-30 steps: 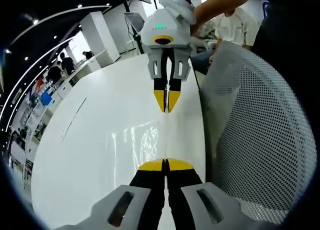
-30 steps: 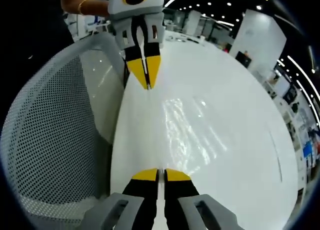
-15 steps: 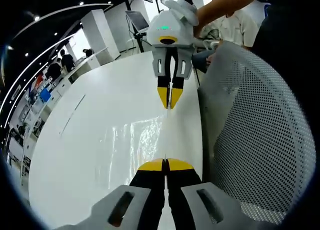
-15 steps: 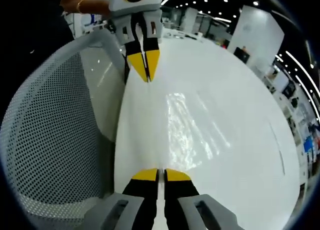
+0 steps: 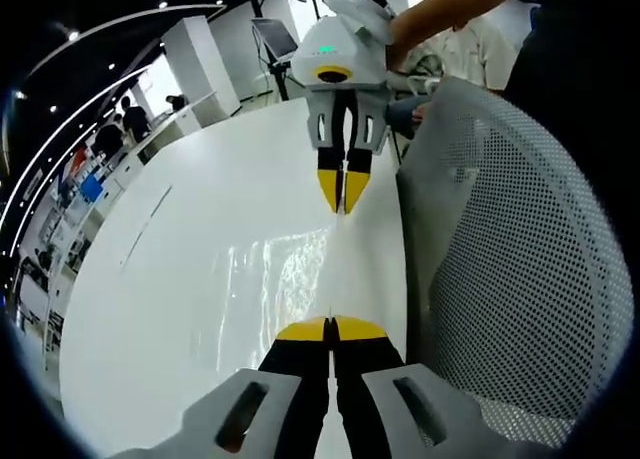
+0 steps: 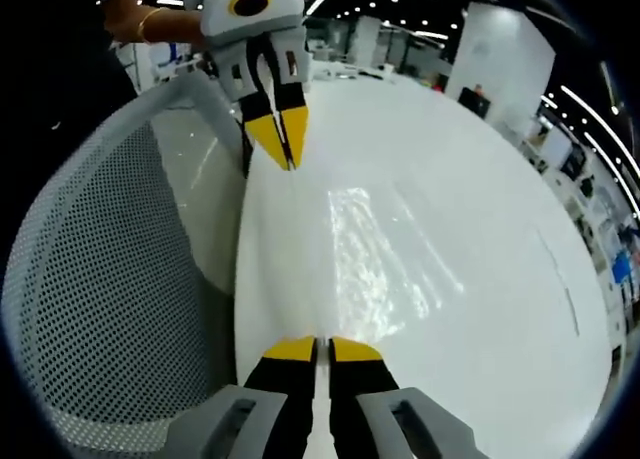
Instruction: Open the resealable bag by pulling the two sides of the seal apart until the entire bag opening is separated and visibly accessible.
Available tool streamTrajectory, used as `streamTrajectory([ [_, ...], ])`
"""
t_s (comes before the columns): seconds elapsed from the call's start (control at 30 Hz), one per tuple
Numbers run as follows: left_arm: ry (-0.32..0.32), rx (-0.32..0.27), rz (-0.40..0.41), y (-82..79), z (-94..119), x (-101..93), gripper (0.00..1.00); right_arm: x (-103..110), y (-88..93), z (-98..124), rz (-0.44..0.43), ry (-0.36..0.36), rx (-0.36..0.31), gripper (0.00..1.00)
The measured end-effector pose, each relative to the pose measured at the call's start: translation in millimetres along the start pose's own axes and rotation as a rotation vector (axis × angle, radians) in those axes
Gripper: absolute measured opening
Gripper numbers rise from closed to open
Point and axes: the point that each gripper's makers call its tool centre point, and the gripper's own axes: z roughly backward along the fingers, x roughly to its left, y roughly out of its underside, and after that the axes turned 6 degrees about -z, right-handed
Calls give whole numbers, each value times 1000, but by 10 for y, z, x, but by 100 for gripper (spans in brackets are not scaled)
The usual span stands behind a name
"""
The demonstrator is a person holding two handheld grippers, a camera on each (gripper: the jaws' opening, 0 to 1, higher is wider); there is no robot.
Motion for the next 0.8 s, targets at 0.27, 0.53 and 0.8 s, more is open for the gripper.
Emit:
streamTrajectory([
  [0.27, 12, 20, -43, 22, -16, -41, 0, 41, -110, -4, -55, -17, -22, 2],
  [0.53, 15, 26, -62, 26, -28, -61, 0, 61, -370, 54, -56, -21, -81, 5],
  [0.8, 6, 26, -61, 36, -13, -53, 0, 67, -405, -20, -42, -23, -75, 4],
])
